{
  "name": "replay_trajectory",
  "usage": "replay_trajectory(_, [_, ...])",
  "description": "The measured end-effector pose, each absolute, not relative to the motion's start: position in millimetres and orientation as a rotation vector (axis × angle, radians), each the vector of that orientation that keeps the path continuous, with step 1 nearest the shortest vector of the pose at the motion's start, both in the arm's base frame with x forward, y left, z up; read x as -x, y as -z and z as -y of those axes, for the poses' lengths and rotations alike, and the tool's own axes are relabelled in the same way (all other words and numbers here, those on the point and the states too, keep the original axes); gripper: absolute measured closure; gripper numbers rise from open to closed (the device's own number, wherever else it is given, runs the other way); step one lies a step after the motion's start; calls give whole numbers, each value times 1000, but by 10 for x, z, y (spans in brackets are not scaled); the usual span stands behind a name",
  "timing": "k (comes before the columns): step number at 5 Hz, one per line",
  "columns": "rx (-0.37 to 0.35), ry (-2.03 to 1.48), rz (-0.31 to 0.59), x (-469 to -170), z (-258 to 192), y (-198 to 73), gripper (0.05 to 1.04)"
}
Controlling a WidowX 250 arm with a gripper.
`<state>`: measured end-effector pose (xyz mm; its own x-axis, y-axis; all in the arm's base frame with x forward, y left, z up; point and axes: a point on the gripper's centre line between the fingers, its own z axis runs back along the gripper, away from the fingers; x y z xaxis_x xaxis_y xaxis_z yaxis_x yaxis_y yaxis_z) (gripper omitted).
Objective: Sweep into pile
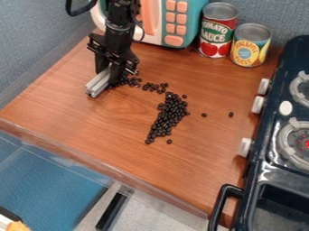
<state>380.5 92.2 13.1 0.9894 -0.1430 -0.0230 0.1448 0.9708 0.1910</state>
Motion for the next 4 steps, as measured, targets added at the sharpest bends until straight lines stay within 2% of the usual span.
replay_trajectory(3, [-187,257,31,-3824,-469,-131,708])
replay_trajectory(4, [-185,257,31,-3822,-459,-133,708])
